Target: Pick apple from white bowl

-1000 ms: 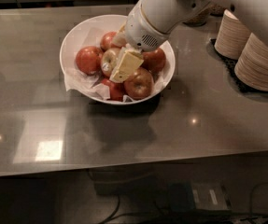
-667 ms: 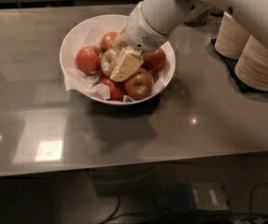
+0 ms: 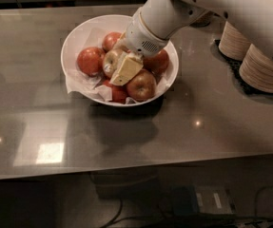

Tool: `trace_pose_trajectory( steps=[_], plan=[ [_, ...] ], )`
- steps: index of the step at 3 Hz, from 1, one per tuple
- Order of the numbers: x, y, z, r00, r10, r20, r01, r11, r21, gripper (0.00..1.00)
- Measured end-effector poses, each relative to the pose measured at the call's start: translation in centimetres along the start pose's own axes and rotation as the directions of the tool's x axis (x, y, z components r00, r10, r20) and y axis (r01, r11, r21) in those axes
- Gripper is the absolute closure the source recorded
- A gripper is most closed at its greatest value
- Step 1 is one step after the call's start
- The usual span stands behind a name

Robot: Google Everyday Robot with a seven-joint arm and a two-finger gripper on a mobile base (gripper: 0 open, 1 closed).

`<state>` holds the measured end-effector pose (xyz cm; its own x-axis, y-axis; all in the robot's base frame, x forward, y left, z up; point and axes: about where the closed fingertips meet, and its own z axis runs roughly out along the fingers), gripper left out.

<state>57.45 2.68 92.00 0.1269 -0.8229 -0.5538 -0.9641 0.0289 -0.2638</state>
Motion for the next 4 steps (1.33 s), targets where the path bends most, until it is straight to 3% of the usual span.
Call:
trace_pose_trajectory(
  steps=[2, 4],
  plan=[
    [0.18, -0.32, 1.28, 1.0, 0.005, 0.005, -0.005, 0.9997, -0.022, 0.45],
    [0.04, -0.56, 1.19, 1.0, 0.008, 0.013, -0.007, 0.9996, -0.026, 0.9]
  ],
)
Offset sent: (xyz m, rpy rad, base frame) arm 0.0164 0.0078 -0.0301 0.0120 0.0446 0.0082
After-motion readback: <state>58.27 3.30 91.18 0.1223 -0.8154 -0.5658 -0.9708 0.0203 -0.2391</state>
